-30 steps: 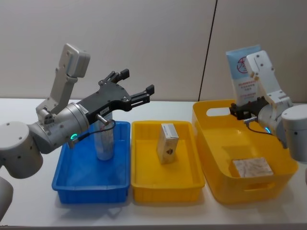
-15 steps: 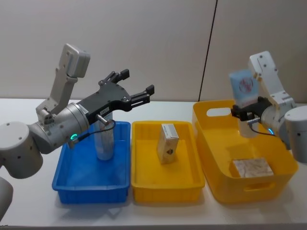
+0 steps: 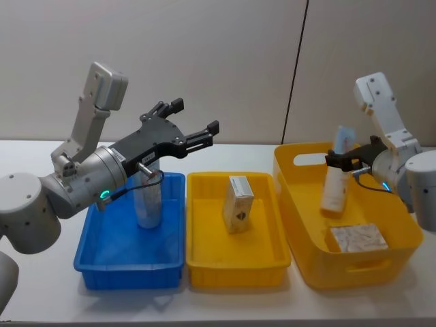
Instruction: Bimanual collaborative sorting of washing and personal care products
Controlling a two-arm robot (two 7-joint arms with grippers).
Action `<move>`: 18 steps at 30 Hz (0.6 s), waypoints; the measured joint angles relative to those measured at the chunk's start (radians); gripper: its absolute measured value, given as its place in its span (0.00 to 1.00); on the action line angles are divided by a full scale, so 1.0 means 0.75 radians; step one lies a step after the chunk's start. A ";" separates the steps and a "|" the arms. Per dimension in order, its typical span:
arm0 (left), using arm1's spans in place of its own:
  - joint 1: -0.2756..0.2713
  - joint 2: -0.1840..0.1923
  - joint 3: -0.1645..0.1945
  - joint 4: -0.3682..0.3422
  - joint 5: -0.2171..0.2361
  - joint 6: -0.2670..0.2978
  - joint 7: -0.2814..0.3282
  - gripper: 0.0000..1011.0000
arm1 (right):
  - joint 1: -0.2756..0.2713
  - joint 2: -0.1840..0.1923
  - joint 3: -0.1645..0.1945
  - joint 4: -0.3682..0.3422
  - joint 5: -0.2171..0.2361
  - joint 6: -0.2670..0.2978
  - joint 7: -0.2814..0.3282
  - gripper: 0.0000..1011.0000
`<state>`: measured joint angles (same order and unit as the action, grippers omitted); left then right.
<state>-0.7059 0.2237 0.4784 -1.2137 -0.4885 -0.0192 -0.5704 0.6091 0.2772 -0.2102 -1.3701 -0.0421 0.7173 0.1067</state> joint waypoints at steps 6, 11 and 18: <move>0.000 0.000 0.000 0.000 0.000 0.000 0.000 0.99 | -0.001 0.001 0.001 -0.001 0.000 0.001 0.000 0.99; 0.000 0.000 0.000 0.000 0.000 0.000 0.000 0.99 | -0.001 0.001 0.001 -0.002 0.000 0.002 0.000 0.99; 0.000 0.000 0.000 0.000 0.000 0.000 0.000 0.99 | -0.002 0.001 0.001 -0.003 0.000 0.002 0.000 0.99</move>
<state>-0.7060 0.2237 0.4784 -1.2136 -0.4884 -0.0192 -0.5704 0.6077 0.2780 -0.2097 -1.3721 -0.0422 0.7189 0.1067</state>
